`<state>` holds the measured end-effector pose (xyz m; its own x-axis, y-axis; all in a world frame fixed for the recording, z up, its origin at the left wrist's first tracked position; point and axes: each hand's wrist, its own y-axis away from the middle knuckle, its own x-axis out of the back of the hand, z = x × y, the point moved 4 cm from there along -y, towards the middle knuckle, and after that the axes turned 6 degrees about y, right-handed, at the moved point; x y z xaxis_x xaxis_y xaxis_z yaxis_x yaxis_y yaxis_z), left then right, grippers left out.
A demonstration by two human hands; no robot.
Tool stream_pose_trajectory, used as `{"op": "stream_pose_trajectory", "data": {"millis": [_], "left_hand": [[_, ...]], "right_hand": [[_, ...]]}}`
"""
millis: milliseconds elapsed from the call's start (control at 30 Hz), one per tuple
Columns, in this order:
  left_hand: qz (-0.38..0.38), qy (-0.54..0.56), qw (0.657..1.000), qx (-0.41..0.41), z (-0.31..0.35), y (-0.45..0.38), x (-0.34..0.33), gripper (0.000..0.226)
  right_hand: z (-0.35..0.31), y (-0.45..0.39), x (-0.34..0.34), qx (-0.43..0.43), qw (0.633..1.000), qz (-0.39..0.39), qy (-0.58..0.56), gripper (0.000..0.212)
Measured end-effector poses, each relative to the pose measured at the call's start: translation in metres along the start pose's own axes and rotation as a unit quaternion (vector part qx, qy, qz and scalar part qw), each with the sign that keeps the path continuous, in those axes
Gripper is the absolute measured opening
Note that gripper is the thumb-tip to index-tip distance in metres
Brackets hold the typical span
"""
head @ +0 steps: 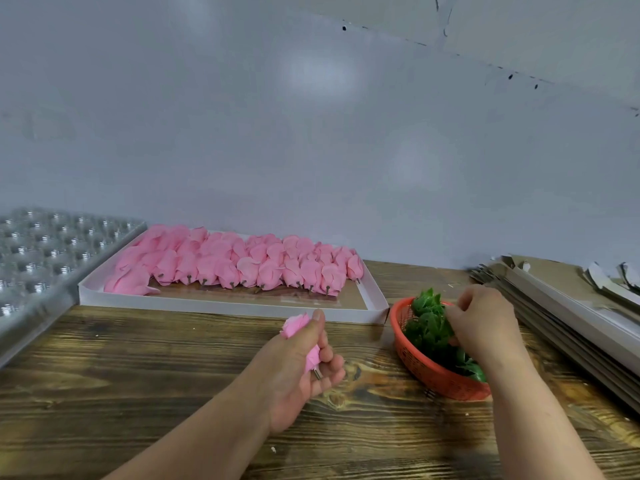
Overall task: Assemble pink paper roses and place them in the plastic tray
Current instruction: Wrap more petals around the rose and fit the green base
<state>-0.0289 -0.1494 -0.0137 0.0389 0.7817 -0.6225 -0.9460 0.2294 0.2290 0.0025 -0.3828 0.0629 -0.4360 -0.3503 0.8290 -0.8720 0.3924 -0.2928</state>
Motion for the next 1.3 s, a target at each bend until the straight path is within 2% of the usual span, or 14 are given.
{"op": "stream_pose_trajectory", "data": {"millis": [67, 100, 200, 300, 367, 433, 533, 633, 767, 833, 900, 967, 1167, 1300], "left_hand": [[0.001, -0.015, 1.0, -0.006, 0.0, 0.0, 0.0, 0.031], [0.002, -0.025, 1.0, -0.01, -0.001, 0.0, -0.001, 0.031], [0.005, -0.035, 0.999, -0.03, -0.001, 0.0, -0.002, 0.029], [0.006, -0.033, 0.998, -0.053, 0.001, 0.0, -0.003, 0.028], [0.001, -0.037, 0.997, -0.063, 0.001, 0.001, -0.006, 0.026], [-0.004, -0.043, 0.996, -0.074, 0.001, 0.001, -0.008, 0.027], [-0.006, -0.056, 0.994, -0.096, 0.002, 0.002, -0.01, 0.036], [-0.029, -0.077, 0.991, -0.106, 0.003, 0.002, -0.011, 0.035], [-0.032, -0.101, 0.988, -0.109, -0.001, -0.001, -0.009, 0.018], [-0.017, -0.075, 0.992, -0.1, 0.0, -0.002, -0.007, 0.016], [-0.002, 0.002, 0.997, -0.081, 0.002, -0.003, -0.005, 0.015], [0.008, 0.075, 0.995, -0.06, 0.004, -0.004, -0.003, 0.013], [0.038, 0.155, 0.986, -0.038, 0.004, -0.006, 0.0, 0.009], [0.047, 0.147, 0.987, -0.041, 0.002, -0.009, 0.0, 0.02]], "right_hand": [[-0.004, 0.002, 0.001, 0.021, 0.998, 0.011, -0.057, 0.014], [-0.006, 0.004, 0.0, 0.028, 0.991, -0.001, -0.128, 0.015], [-0.021, 0.014, -0.006, 0.037, 0.925, -0.104, -0.364, 0.017], [-0.035, 0.023, -0.012, 0.063, 0.874, -0.186, -0.445, 0.018], [-0.044, 0.029, -0.017, 0.079, 0.861, -0.217, -0.454, 0.017], [-0.05, 0.034, -0.023, 0.103, 0.871, -0.227, -0.424, 0.016], [-0.057, 0.04, -0.028, 0.177, 0.911, -0.205, -0.31, 0.017], [-0.067, 0.047, -0.028, 0.26, 0.927, -0.167, -0.212, 0.021], [-0.072, 0.05, -0.037, 0.269, 0.937, -0.139, -0.176, 0.021], [-0.07, 0.05, -0.042, 0.223, 0.924, -0.178, -0.253, 0.017], [-0.07, 0.051, -0.046, 0.143, 0.865, -0.257, -0.408, 0.009], [-0.072, 0.054, -0.051, 0.095, 0.811, -0.301, -0.493, 0.003], [-0.083, 0.068, -0.064, 0.098, 0.805, -0.292, -0.507, 0.025], [-0.087, 0.072, -0.065, 0.121, 0.798, -0.264, -0.528, 0.028]]}}
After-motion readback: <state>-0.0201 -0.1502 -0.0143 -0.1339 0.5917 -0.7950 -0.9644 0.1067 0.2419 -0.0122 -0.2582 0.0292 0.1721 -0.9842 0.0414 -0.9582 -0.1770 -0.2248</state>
